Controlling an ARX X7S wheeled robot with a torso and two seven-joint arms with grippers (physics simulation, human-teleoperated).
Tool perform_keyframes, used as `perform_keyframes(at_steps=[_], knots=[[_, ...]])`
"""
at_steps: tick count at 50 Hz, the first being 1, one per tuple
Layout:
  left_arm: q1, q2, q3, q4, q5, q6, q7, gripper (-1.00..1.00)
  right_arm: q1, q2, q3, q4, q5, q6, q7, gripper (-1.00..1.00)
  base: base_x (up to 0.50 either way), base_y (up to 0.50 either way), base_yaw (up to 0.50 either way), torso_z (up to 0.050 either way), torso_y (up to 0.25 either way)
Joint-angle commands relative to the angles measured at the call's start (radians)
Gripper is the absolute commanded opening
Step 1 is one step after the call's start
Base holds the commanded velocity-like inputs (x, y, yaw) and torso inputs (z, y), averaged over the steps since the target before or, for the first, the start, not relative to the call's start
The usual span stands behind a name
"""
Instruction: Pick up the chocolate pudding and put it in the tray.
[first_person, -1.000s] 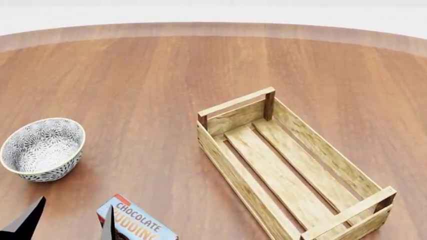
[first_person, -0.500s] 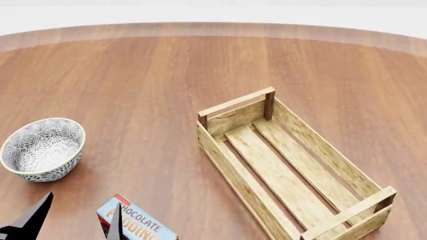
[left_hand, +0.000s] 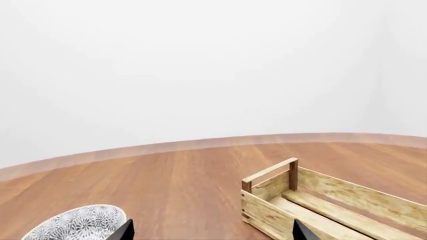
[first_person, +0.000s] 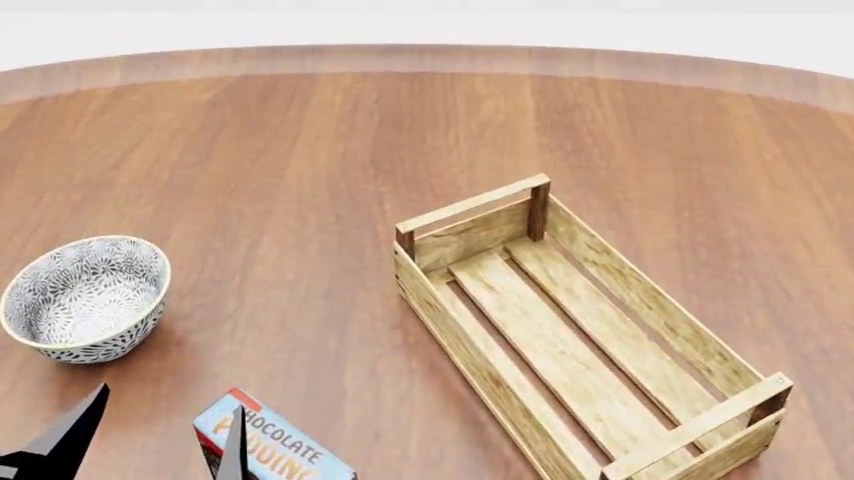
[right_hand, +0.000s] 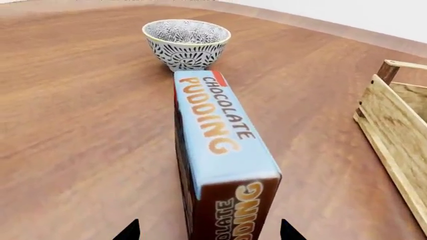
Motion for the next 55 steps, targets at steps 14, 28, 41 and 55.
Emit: perform_keyframes(at_steps=[14, 28, 41, 55], knots=[[0.002, -0.011, 0.005, -0.016, -0.013, 0.02, -0.014, 1.0, 0.044, -0.013, -0.005, 0.071, 0.018, -0.026, 0.002, 1.0, 0.0, 0.0, 0.0, 0.0, 0.0], [0.001, -0.016, 0.009, -0.025, -0.017, 0.03, -0.022, 1.0, 0.076, -0.022, -0.005, 0.136, 0.031, -0.055, -0.001, 1.0, 0.0, 0.0, 0.0, 0.0, 0.0], [-0.002, -0.02, 0.02, -0.02, -0.019, 0.03, -0.029, 1.0, 0.093, -0.035, -0.019, 0.158, 0.035, -0.066, -0.001, 1.0, 0.0, 0.0, 0.0, 0.0, 0.0], [-0.003, -0.026, 0.026, -0.014, -0.024, 0.03, -0.036, 1.0, 0.112, -0.051, -0.033, 0.211, 0.041, -0.093, -0.001, 1.0, 0.0, 0.0, 0.0, 0.0, 0.0]])
